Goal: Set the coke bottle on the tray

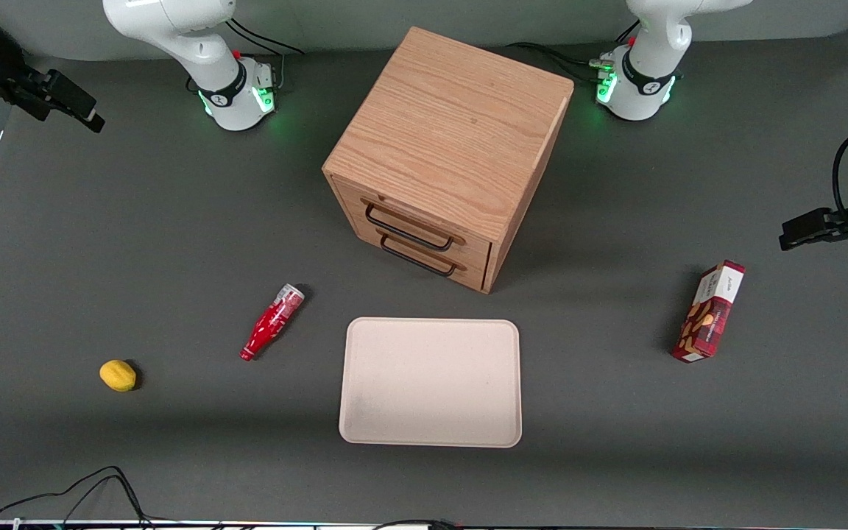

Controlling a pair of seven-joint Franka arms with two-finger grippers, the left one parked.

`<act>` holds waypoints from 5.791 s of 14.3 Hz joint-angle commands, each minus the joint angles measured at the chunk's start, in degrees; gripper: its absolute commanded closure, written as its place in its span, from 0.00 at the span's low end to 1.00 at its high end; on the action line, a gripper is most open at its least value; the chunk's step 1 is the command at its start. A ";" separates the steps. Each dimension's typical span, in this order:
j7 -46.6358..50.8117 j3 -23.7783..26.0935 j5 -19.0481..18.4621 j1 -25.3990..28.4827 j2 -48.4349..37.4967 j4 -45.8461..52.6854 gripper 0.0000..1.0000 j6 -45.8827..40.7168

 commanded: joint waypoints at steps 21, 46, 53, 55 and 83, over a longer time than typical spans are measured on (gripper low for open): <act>19.17 6.37 6.32 1.22 51.13 13.62 0.00 24.50; 8.55 11.62 5.89 3.94 53.58 38.53 1.00 16.46; 9.16 16.21 3.60 6.14 75.82 45.15 1.00 37.87; 9.60 16.04 3.51 6.41 79.25 45.15 1.00 43.06; 1.08 6.92 0.26 0.43 40.72 42.17 0.00 -2.21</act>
